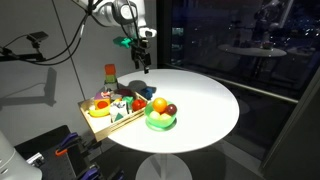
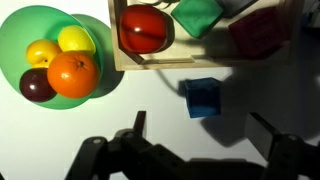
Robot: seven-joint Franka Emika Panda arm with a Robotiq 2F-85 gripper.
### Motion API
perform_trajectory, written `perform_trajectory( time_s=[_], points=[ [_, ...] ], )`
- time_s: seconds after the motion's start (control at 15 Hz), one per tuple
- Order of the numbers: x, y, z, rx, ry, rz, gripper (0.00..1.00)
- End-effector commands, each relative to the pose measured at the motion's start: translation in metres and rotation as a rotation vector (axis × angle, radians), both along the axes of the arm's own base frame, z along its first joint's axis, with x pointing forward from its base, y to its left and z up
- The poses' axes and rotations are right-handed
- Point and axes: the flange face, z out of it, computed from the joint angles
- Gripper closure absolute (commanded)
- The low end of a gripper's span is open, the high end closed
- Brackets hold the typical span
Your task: Pick up the blue block from the table and put it in the wooden tray
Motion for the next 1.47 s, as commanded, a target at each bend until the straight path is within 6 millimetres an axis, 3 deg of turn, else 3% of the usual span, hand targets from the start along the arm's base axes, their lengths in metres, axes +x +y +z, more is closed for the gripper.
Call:
perform_trajectory(
  time_s=[0.0,0.53,0.67,1.13,1.4],
  points=[
    [0.023,0.014,-0.015,-0.035,-0.009,0.002,0.00],
    [0.041,0.023,-0.071,-0.058,0.006,-0.020,0.00],
    [0.033,0.022,-0.075,-0.047,0.021,-0.003,0.00],
    [0.034,0.022,-0.083,-0.050,0.020,-0.008,0.00],
    [0.038,0.024,-0.100,-0.036,0.033,-0.013,0.00]
  ],
)
